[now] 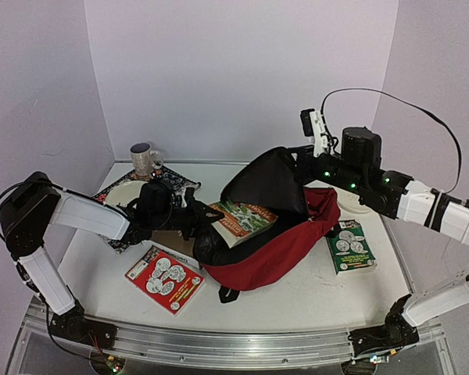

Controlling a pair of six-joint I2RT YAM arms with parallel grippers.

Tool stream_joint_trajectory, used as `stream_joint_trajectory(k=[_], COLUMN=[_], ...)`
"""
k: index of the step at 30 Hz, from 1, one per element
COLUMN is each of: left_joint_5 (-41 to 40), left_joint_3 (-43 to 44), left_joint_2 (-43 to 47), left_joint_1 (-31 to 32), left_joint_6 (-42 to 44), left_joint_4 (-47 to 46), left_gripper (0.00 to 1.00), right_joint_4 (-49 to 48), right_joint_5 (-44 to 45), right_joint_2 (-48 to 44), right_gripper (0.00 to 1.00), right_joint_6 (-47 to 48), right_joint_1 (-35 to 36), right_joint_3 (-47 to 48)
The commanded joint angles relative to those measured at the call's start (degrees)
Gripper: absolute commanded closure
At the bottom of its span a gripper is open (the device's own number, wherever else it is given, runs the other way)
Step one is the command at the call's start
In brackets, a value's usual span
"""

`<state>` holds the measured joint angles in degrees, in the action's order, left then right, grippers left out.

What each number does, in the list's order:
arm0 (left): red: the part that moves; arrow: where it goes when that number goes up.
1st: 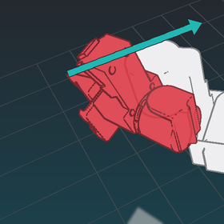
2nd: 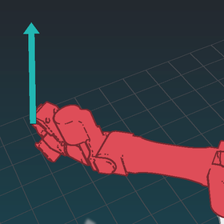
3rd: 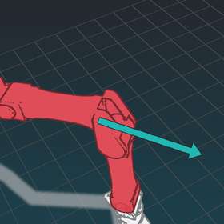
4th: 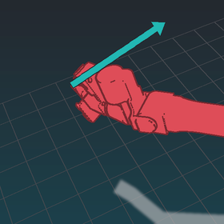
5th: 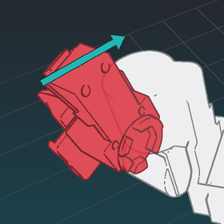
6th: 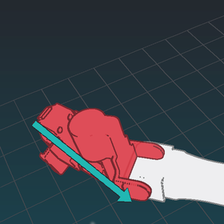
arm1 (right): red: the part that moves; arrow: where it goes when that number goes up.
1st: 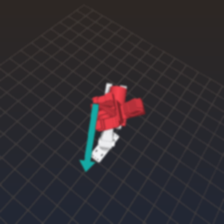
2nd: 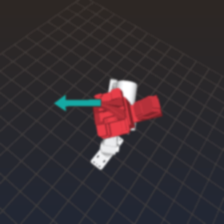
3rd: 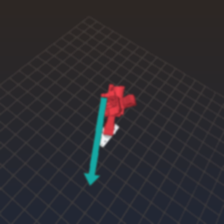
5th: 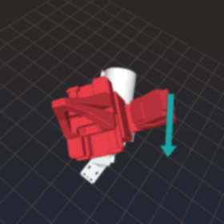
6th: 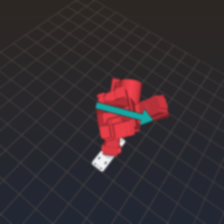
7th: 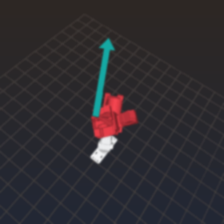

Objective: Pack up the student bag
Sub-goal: Place the book in the largest pocket of the bag.

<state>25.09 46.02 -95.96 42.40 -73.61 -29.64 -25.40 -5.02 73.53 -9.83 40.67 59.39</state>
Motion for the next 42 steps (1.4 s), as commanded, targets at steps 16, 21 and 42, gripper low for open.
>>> stream_joint_trajectory(k=[16, 21, 42], left_joint_5=[-2.6, -4.0, -15.9], left_joint_3=[16.9, 19.6, 24.4], left_joint_2=[-15.2, -18.1, -26.1], left_joint_1=[7.8, 7.6, 7.2], left_joint_6=[-7.3, -6.7, 20.0], left_joint_4=[-21.2, -24.5, -4.0], left_gripper=[1.0, 1.0, 0.39], right_joint_4=[-17.2, -17.7, -8.5], right_joint_5=[-1.4, -2.5, 15.0], right_joint_2=[5.1, 6.3, 12.5], right_gripper=[1.0, 1.0, 1.0], right_joint_6=[-4.3, -5.3, -8.9], right_joint_1=[2.1, 2.2, 1.5], right_joint_3=[-3.0, -3.4, -3.2])
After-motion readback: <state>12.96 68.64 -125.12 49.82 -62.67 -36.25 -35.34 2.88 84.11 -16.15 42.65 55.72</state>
